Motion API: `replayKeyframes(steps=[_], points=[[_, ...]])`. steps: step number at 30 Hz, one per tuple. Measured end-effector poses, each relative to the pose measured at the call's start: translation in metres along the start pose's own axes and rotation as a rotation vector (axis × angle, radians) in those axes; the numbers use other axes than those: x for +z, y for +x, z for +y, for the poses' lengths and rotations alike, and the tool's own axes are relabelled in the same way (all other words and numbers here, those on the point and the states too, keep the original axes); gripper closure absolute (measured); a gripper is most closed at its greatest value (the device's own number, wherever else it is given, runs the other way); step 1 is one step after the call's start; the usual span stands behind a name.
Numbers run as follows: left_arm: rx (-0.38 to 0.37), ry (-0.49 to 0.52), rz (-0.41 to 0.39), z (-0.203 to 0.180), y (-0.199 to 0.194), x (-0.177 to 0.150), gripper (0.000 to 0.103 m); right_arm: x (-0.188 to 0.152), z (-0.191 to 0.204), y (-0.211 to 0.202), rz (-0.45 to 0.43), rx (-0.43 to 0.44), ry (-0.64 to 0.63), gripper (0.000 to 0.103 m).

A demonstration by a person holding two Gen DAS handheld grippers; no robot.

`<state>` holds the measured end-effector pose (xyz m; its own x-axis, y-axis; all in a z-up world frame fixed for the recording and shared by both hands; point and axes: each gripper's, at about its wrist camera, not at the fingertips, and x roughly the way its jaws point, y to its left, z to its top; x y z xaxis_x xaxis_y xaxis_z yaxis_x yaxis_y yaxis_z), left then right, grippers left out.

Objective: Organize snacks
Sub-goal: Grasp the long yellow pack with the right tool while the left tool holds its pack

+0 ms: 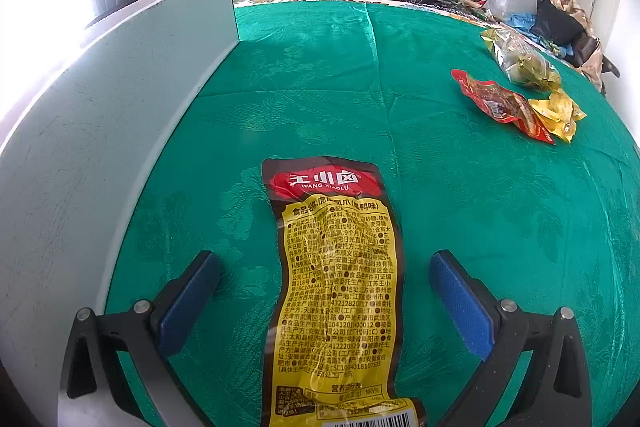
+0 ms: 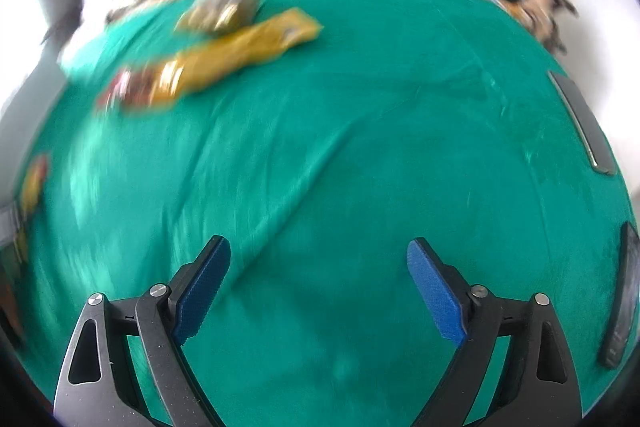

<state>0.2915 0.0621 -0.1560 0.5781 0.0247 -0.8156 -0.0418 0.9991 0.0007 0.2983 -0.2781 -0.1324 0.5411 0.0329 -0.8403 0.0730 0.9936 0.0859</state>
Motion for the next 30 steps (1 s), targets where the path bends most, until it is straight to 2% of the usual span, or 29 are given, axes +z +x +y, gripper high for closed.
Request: replayKeyframes(steps=[3, 4, 6, 8, 11, 13, 15, 16, 17, 18, 20, 26, 30], points=[[0.000, 0.000, 0.000, 0.000, 0.000, 0.000, 0.000, 0.049, -0.001, -0.002, -0.056, 0.122, 0.234, 0.011], [0.000, 0.000, 0.000, 0.000, 0.000, 0.000, 0.000, 0.064, 0.002, 0.006, -0.038, 0.162, 0.298, 0.011], [0.000, 0.000, -0.001, 0.000, 0.000, 0.000, 0.000, 0.094, 0.018, 0.038, 0.057, 0.219, 0.371, 0.013], [0.000, 0.000, -0.001, 0.000, 0.000, 0.000, 0.000, 0.110, 0.034, 0.066, 0.123, 0.193, 0.406, 0.013], [-0.001, -0.001, -0.001, 0.000, 0.001, 0.000, 0.000, 0.117, 0.051, 0.088, 0.136, 0.131, 0.464, 0.013], [-0.002, -0.001, -0.001, 0.000, 0.000, 0.000, 0.000, 0.123, 0.066, 0.095, 0.127, 0.047, 0.396, 0.010], [-0.001, -0.001, -0.001, 0.000, 0.000, 0.000, 0.000, 0.128, 0.092, 0.107, 0.163, -0.072, 0.199, 0.011], [-0.001, -0.001, -0.001, 0.000, 0.000, 0.000, 0.000, 0.126, 0.103, 0.111, 0.172, -0.117, 0.104, 0.012], [-0.001, -0.001, -0.001, 0.001, 0.000, 0.000, 0.000, 0.124, 0.108, 0.110, 0.154, -0.131, 0.054, 0.018], [-0.001, -0.001, -0.001, 0.000, 0.000, 0.000, 0.000, 0.121, 0.106, 0.106, 0.132, -0.126, 0.050, 0.022], [-0.001, -0.001, -0.001, 0.001, 0.000, 0.000, 0.000, 0.114, 0.100, 0.094, 0.089, -0.132, 0.051, 0.051], [-0.001, -0.001, -0.001, 0.001, 0.000, 0.000, 0.000, 0.075, 0.075, 0.064, 0.080, -0.079, -0.033, 0.055], [-0.001, -0.001, -0.001, 0.000, 0.000, 0.000, 0.000, 0.024, 0.054, 0.035, 0.058, -0.019, -0.096, 0.055]])
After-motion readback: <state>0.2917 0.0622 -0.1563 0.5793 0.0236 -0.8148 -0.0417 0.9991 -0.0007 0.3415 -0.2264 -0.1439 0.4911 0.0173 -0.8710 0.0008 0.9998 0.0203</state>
